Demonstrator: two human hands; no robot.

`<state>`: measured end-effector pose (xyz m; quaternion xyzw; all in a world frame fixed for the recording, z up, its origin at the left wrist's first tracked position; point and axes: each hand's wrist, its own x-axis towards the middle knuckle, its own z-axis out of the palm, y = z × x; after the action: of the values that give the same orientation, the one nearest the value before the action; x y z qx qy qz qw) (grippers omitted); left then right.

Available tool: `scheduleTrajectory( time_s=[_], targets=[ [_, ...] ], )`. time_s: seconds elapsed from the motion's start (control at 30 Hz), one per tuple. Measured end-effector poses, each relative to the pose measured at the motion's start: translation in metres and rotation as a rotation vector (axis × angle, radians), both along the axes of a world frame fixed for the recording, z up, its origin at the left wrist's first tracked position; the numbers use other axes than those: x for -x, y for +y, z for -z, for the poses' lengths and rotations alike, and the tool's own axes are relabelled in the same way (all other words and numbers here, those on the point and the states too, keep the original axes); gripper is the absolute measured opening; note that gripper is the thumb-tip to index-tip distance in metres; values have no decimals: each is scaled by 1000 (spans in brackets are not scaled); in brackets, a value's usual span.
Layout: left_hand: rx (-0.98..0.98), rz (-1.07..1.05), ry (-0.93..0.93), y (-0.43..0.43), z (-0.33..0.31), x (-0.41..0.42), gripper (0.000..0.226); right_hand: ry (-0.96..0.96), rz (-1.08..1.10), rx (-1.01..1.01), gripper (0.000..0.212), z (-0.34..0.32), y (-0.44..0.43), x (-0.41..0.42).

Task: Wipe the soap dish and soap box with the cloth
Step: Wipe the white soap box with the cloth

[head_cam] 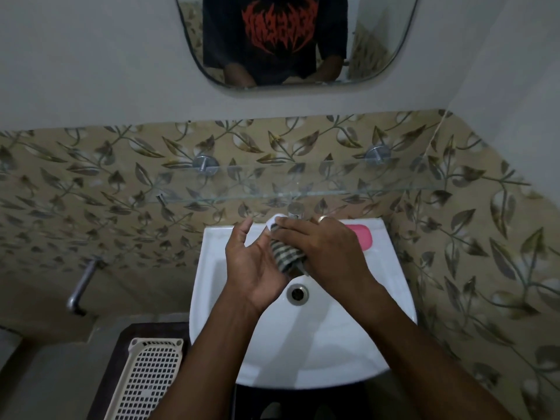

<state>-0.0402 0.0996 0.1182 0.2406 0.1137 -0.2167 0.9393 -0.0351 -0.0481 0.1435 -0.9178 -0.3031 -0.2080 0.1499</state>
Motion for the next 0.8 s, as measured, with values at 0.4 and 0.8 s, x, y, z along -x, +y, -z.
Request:
scheduleTrajectory(
  time_s=[0.4, 0.8],
  targets=[
    [-117, -141, 117, 8, -14, -6, 59, -145, -21, -99, 56, 31, -12, 28],
    [-93, -230, 102, 2, -9, -7, 43, 267, 207, -1168, 49, 44, -15, 30]
  ],
)
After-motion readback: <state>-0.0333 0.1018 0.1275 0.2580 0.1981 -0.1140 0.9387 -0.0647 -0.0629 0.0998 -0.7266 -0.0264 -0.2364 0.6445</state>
